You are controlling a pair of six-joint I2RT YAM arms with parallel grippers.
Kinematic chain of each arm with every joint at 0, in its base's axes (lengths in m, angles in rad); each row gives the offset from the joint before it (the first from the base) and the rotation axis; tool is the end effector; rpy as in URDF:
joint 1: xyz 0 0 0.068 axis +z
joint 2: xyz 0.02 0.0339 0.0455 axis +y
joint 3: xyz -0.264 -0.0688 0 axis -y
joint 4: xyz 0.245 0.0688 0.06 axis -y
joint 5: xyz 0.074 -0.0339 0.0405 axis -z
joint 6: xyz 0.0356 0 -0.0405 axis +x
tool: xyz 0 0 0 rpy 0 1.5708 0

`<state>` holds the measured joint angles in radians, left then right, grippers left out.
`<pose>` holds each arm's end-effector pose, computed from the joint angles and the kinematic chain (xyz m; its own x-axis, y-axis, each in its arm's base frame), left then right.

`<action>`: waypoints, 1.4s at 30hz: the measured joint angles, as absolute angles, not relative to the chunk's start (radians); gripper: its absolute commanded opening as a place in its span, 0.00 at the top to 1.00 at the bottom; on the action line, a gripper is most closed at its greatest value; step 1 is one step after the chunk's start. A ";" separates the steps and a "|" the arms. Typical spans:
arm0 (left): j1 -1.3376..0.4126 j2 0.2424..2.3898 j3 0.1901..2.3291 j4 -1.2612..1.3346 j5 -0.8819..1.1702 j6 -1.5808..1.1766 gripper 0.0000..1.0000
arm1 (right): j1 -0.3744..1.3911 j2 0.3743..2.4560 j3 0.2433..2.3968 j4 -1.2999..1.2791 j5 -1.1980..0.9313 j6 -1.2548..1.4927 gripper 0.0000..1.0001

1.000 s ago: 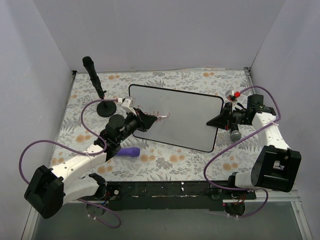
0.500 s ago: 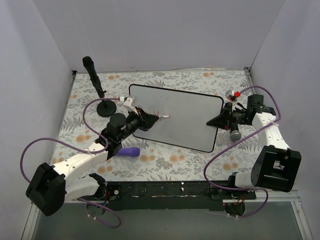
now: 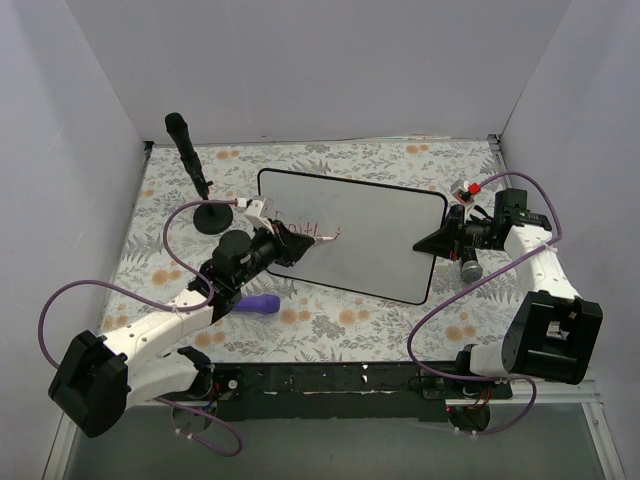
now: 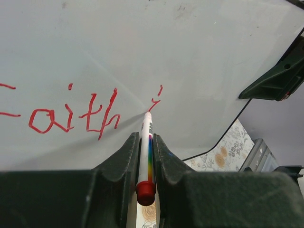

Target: Write a sentence on the whiteboard

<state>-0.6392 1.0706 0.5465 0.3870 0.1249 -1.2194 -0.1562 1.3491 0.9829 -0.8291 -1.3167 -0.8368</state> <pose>0.1930 -0.1490 0.2596 -0.6865 -0.6505 -0.3250 0.1348 0.3253 -0.9359 0.2450 -0.0037 0.2622 -0.3843 -0.1284 -0.9142 -0.8910 0.3108 0.3309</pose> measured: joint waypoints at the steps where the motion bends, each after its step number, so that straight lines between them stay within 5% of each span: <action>1: -0.639 1.068 0.542 0.380 0.123 -1.219 1.00 | -0.156 1.349 0.983 -0.829 -1.317 -0.837 0.99; 42: -0.641 1.131 0.613 0.427 0.173 -1.238 1.00 | -0.157 1.349 0.983 -0.812 -1.319 -0.841 0.99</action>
